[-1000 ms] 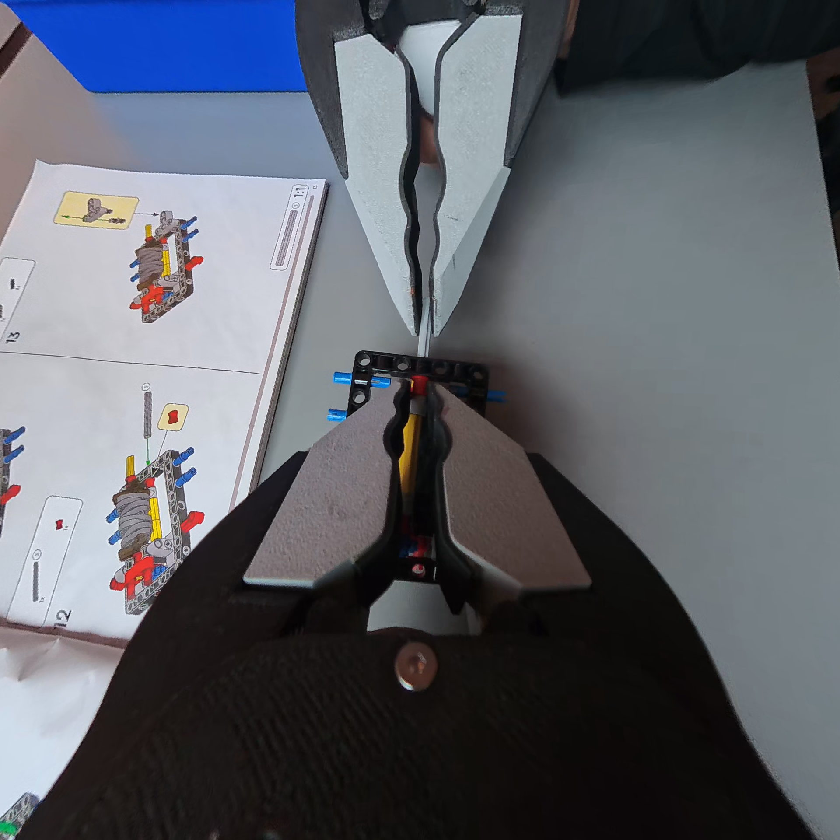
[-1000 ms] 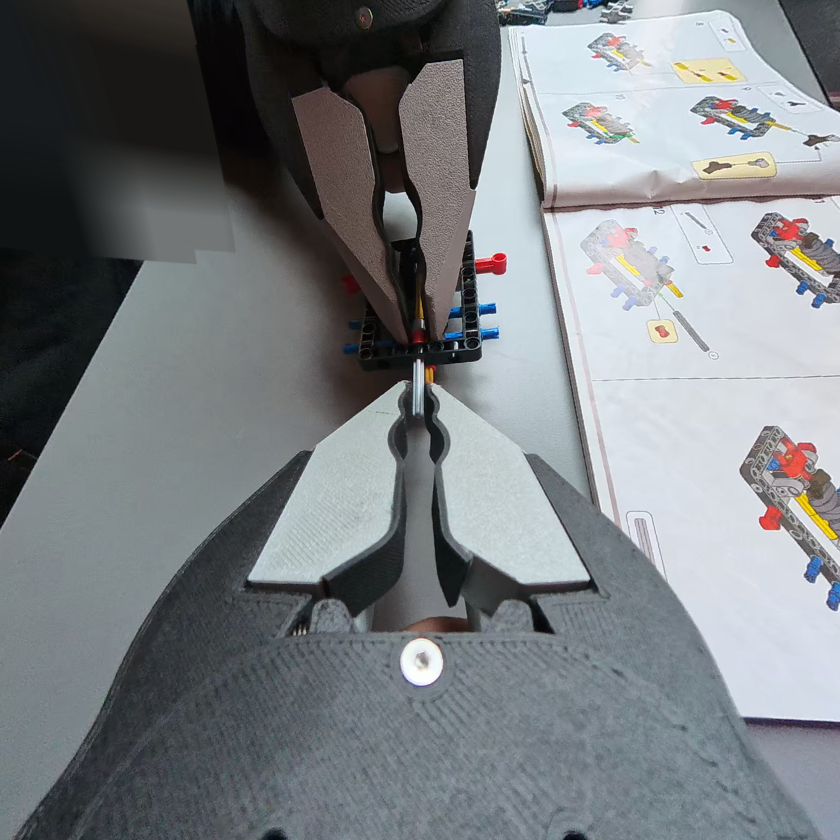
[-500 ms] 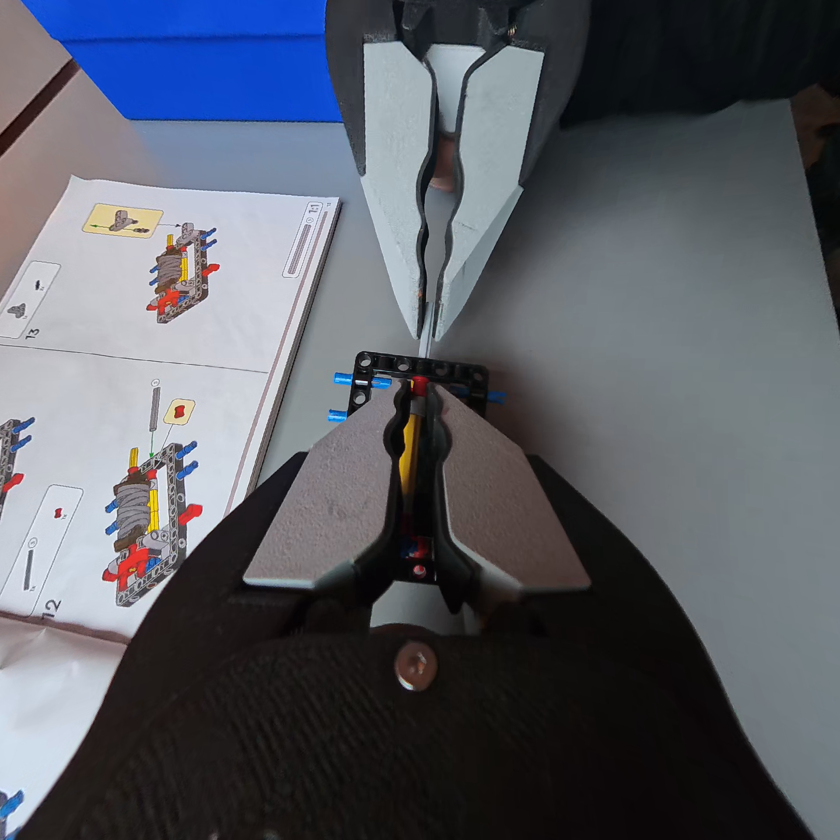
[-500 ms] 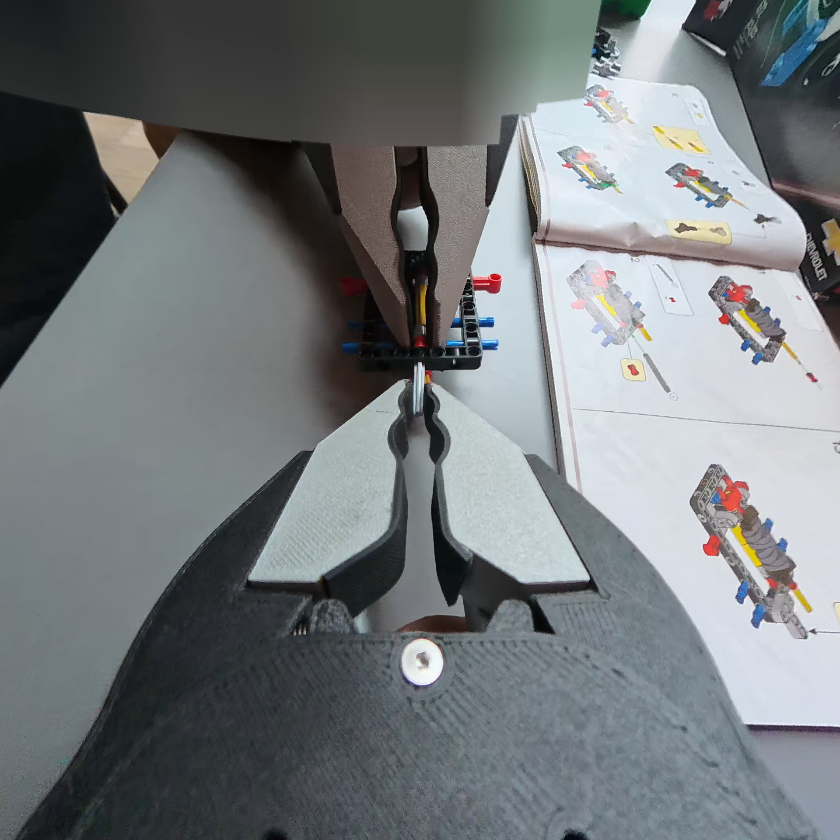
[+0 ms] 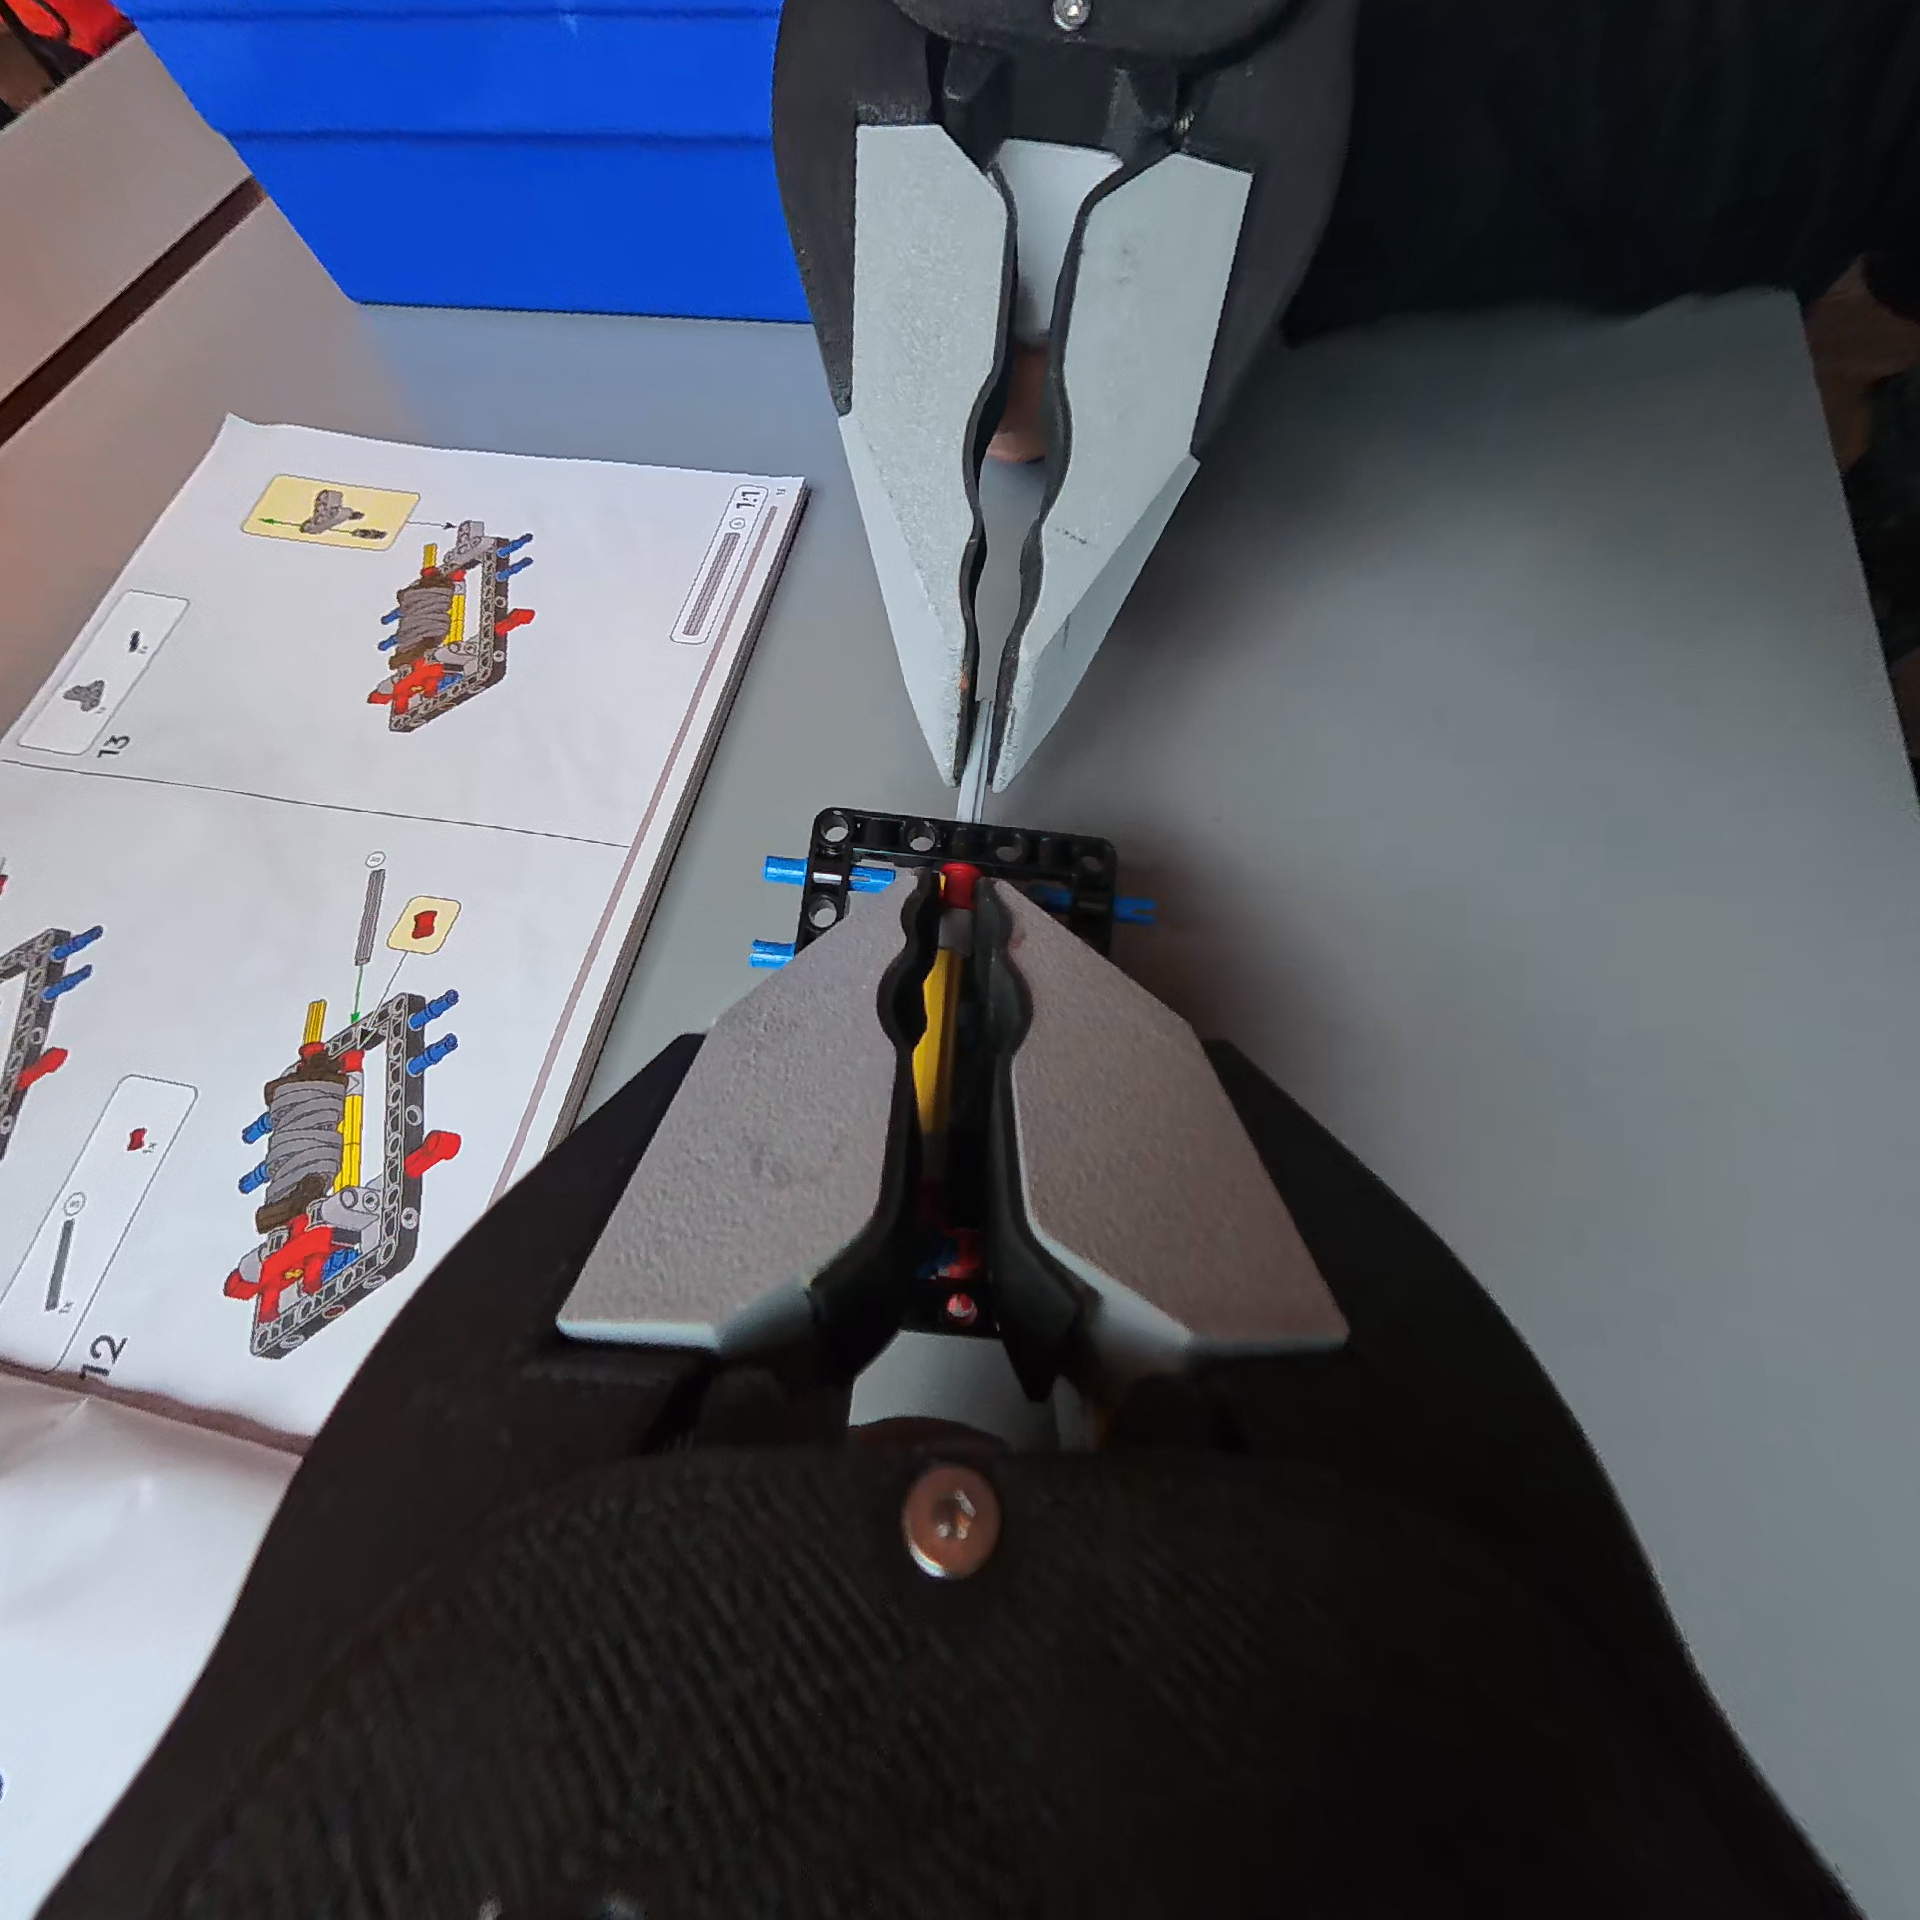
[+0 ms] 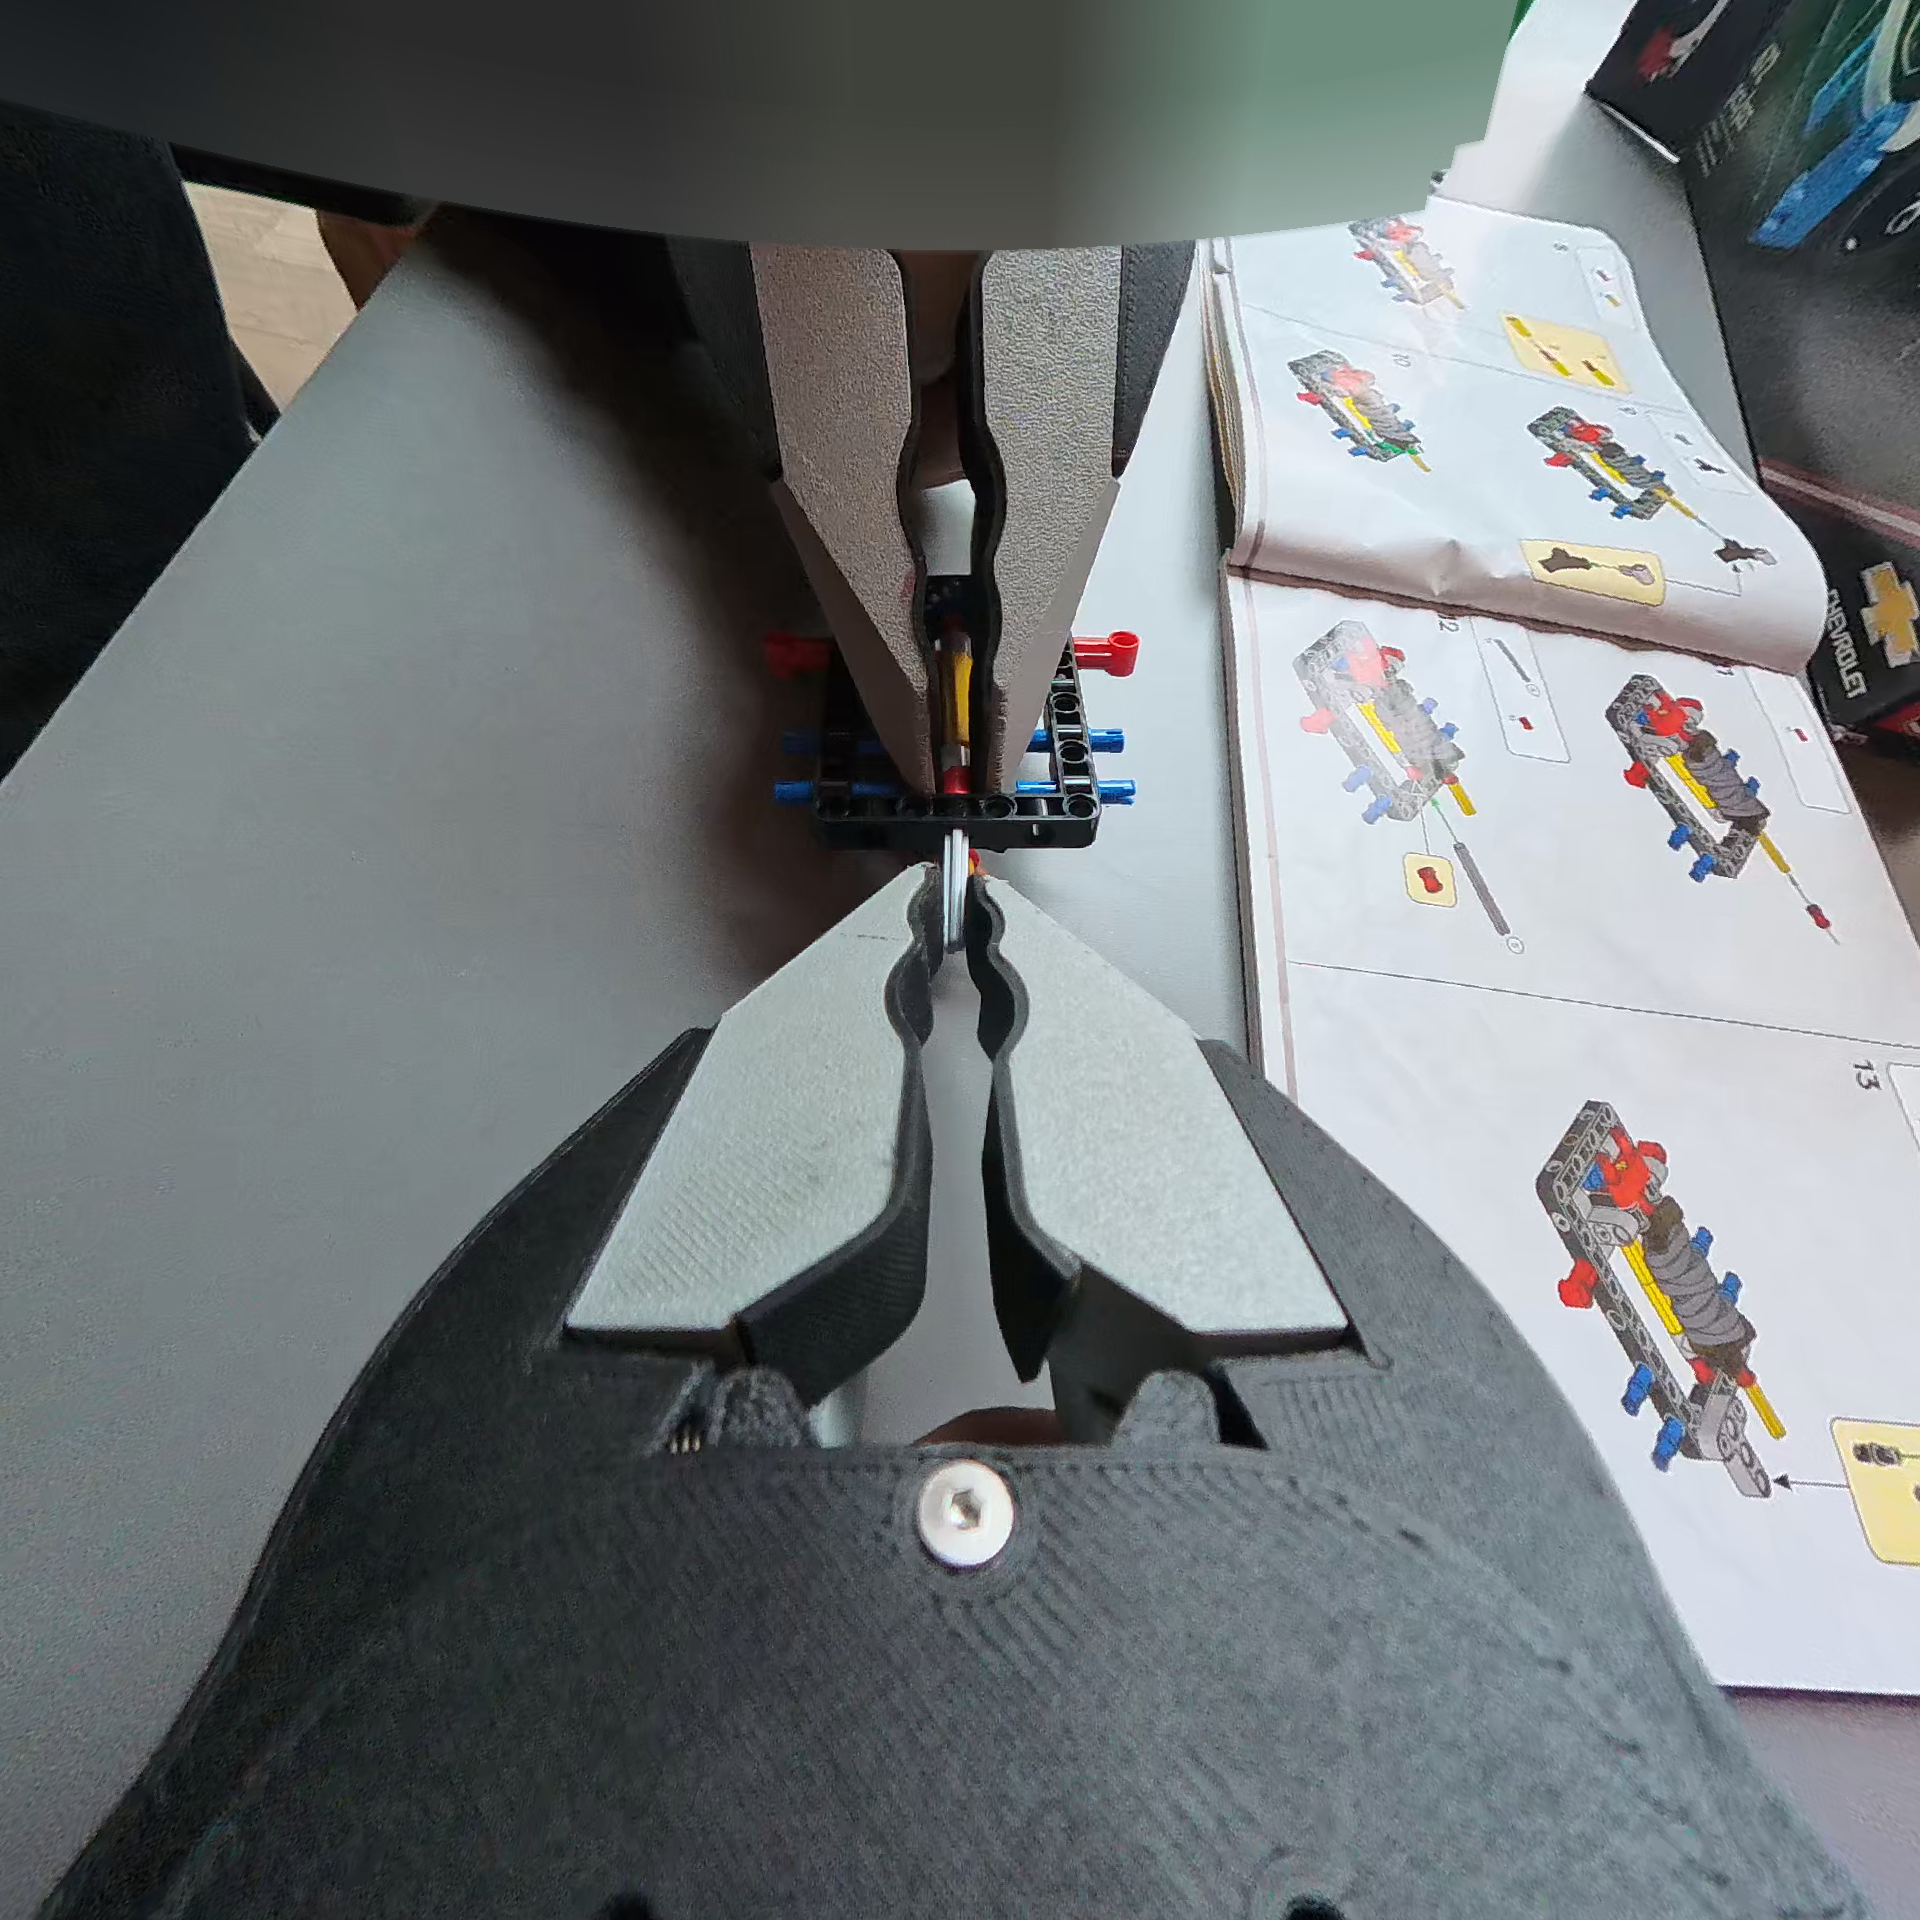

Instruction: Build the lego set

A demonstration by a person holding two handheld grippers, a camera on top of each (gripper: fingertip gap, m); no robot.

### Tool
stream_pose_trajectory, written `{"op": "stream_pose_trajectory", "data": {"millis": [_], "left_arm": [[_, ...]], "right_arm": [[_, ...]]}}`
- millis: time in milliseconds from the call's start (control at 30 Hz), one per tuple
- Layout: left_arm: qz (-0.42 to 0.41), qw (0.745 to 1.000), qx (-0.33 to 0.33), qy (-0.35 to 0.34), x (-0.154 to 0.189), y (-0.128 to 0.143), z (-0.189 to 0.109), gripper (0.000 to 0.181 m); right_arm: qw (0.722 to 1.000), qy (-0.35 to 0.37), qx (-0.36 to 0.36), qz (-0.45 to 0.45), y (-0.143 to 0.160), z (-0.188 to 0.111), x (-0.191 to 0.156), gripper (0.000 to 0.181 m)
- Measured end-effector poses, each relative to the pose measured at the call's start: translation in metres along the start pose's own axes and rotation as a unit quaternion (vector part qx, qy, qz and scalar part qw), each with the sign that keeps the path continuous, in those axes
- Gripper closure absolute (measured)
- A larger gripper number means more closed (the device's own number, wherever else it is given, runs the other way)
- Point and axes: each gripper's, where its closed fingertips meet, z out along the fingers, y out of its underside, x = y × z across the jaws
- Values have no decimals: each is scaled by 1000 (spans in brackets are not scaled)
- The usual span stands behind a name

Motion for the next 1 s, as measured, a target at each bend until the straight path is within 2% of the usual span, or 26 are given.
{"op": "stream_pose_trajectory", "data": {"millis": [167,367,500,633,900,1000], "left_arm": [[-24,999,16,-16,-2,-1,-2,177],[3,999,12,-50,2,-1,-2,176],[-19,999,19,-24,2,-2,-3,176],[-45,999,26,8,4,-3,-4,176],[-43,998,29,22,7,-3,-5,176],[-50,998,31,28,7,-3,-5,176]], "right_arm": [[998,32,-29,-34,-4,-1,3,180],[998,-7,21,56,-3,-2,-2,180],[993,-36,49,101,-6,-2,-3,180],[992,-52,53,106,-7,-2,-3,180],[987,-73,62,129,-9,-4,-6,180],[991,-55,45,114,-4,-5,-3,171]]}}
